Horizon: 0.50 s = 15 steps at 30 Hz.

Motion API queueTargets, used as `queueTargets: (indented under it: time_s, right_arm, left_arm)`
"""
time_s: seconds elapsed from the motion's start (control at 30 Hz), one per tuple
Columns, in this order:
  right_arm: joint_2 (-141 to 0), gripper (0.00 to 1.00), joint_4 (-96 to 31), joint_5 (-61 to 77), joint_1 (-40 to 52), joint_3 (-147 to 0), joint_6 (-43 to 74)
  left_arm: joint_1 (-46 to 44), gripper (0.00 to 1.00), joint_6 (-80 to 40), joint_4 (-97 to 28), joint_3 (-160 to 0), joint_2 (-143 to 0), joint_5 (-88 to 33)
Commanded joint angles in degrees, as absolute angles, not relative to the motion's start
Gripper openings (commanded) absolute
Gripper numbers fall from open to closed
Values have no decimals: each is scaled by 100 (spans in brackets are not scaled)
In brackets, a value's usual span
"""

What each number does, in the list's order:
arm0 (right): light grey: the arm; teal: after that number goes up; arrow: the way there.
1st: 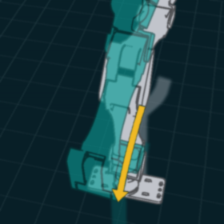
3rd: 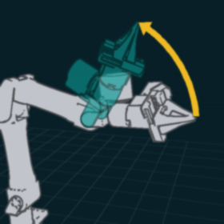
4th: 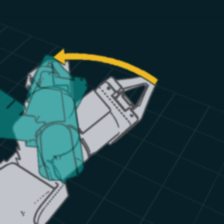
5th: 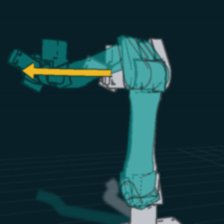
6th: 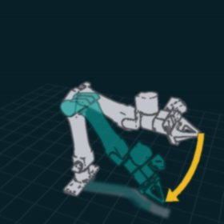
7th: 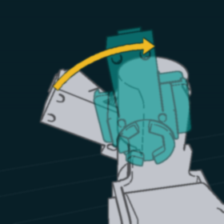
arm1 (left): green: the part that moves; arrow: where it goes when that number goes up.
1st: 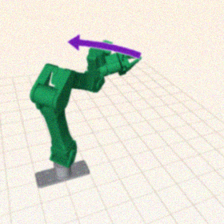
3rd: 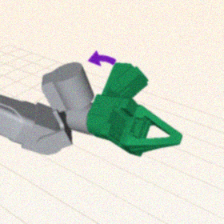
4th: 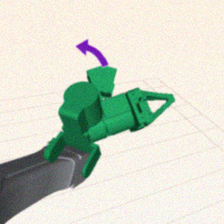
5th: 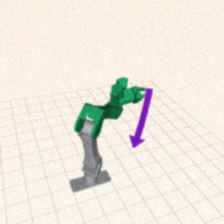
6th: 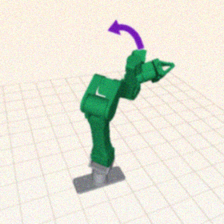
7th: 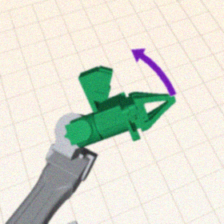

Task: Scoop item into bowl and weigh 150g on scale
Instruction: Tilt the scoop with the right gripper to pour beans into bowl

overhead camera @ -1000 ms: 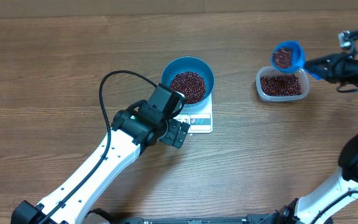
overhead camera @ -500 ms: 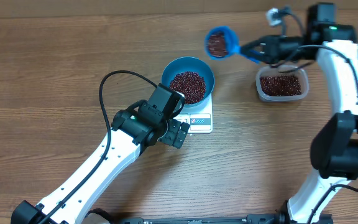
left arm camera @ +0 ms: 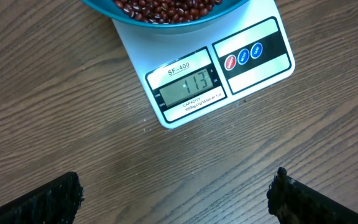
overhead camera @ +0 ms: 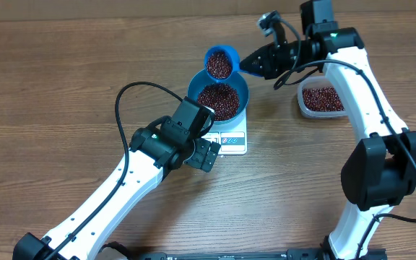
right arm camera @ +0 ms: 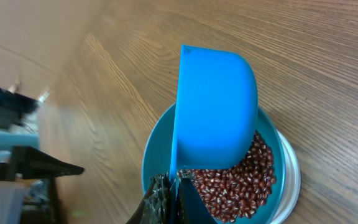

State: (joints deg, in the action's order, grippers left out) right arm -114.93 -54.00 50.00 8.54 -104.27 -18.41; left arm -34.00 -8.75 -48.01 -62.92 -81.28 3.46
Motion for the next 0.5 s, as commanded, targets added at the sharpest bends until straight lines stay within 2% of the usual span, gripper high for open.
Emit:
queueTargets:
  time_s: [0.0,0.47]
  right_arm:
    - [-11356,3,-5365,4488,932,-10628,-2152]
    - [-10650,3,-5778,3192,1339,-10626,-2757]
  left_arm:
    - [-3367,99,-768,-4794,-6283,-8051,316]
    - [-3367,99,-768,-4794,-6283,-8051,316]
